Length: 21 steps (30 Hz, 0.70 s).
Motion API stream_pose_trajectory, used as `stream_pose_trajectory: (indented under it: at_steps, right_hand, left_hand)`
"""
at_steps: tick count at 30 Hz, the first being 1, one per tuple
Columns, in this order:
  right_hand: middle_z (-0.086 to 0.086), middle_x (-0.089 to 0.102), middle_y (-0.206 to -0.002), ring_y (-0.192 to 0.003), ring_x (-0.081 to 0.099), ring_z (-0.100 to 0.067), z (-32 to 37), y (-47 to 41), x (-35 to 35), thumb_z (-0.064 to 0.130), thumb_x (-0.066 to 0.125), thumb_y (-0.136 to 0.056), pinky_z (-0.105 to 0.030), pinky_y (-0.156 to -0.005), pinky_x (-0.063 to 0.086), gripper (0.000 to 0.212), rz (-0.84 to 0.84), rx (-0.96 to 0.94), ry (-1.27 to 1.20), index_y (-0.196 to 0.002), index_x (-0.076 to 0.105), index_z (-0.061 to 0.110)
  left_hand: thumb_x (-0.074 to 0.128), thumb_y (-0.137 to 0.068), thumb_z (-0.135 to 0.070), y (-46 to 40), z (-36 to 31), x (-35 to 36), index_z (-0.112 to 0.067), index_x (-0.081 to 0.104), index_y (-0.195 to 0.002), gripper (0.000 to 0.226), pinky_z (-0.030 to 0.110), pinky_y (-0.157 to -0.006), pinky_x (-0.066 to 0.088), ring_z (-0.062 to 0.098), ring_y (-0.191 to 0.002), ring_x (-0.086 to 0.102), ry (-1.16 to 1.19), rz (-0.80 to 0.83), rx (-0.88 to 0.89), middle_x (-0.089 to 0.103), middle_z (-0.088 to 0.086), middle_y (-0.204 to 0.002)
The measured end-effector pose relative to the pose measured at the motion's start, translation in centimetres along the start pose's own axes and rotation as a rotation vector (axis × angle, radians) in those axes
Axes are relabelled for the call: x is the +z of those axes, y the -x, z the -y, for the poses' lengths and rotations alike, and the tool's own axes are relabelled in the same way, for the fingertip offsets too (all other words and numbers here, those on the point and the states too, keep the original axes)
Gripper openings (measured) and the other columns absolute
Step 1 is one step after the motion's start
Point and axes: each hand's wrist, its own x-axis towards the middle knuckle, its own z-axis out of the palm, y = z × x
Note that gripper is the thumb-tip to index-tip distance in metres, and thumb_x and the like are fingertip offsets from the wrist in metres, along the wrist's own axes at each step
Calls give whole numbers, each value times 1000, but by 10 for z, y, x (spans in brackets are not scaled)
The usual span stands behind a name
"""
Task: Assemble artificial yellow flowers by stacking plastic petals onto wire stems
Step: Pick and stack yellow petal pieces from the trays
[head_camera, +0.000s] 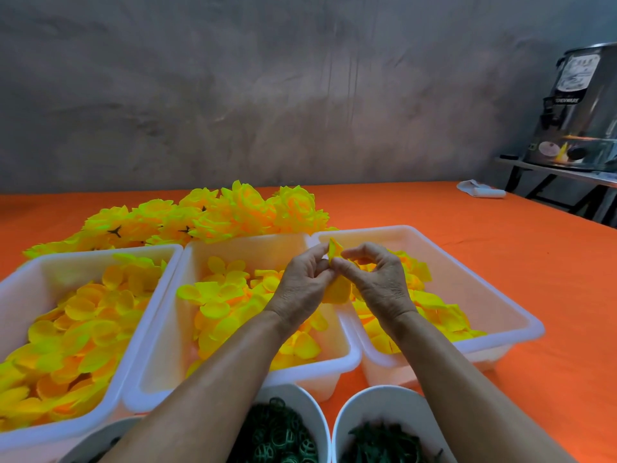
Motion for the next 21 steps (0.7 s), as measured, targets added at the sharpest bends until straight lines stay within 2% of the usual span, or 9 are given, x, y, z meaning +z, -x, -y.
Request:
stream_pose_trajectory:
  at_steps: [2, 5, 9, 11, 14, 16, 18, 21]
  right_hand:
    - [-4, 63, -74, -67, 51, -13, -2, -1, 0, 12, 79, -73, -25, -64, 40, 11, 13, 41, -74, -77, 69, 10]
    - [5, 57, -64, -57, 47, -10, -3, -1, -1, 7, 77, -74, -21, -58, 35, 11, 22, 53, -130, -70, 68, 13]
    - [-4, 61, -67, -67, 51, -14, -4, -2, -1, 1, 70, -80, -27, -66, 41, 16, -6, 13, -131, -67, 66, 11]
    - [-7, 61, -71, -71, 51, -18, -5, -3, -1, 2, 67, -83, -30, -69, 43, 14, 3, 11, -95, -70, 65, 8]
    - [-6, 65, -78, -74, 54, -16, -4, -3, 0, 12, 70, -82, -31, -71, 44, 8, 24, 7, -67, -76, 66, 10]
    - [-4, 68, -84, -79, 58, -15, -3, -1, 0, 16, 75, -77, -27, -74, 45, 10, 35, 3, -48, -82, 69, 11]
    - [-2, 69, -83, -79, 59, -13, -4, -1, -1, 14, 78, -74, -23, -70, 47, 11, 32, 40, -102, -83, 71, 13]
    - [4, 65, -69, -60, 54, -5, -5, -1, -2, 12, 78, -74, -18, -54, 38, 8, 36, 100, -173, -75, 71, 16]
  left_hand:
    - [47, -94, 6, 1, -2, 0, -17, 58, -108, 30, 38, -79, 49, 25, -89, 58, 10, 23, 1, 65, 20, -100]
    - [47, -94, 8, 2, -2, 0, -15, 58, -111, 31, 37, -81, 51, 23, -91, 59, 5, 31, 3, 66, 19, -102]
    - [46, -92, 12, 0, 1, 0, -13, 57, -113, 34, 46, -82, 45, 26, -90, 50, -21, 37, -5, 56, 19, -94]
    - [46, -92, 11, -1, 3, 1, -14, 57, -110, 33, 45, -80, 41, 26, -89, 47, -32, 42, -1, 52, 18, -92]
    - [47, -93, 8, -1, 3, 0, -17, 58, -110, 32, 45, -81, 48, 24, -87, 54, -23, 23, 19, 62, 23, -94]
    - [48, -94, 7, -1, 3, -1, -14, 57, -116, 32, 40, -83, 51, 20, -86, 59, -2, 12, 31, 67, 21, -95]
    - [49, -93, 8, -1, 3, -1, -18, 59, -111, 34, 28, -77, 54, 11, -79, 62, 2, 27, 44, 70, 6, -84]
    - [49, -91, 12, 0, 4, -1, -18, 60, -107, 36, 18, -67, 54, 3, -68, 62, 2, 33, 43, 67, -1, -75]
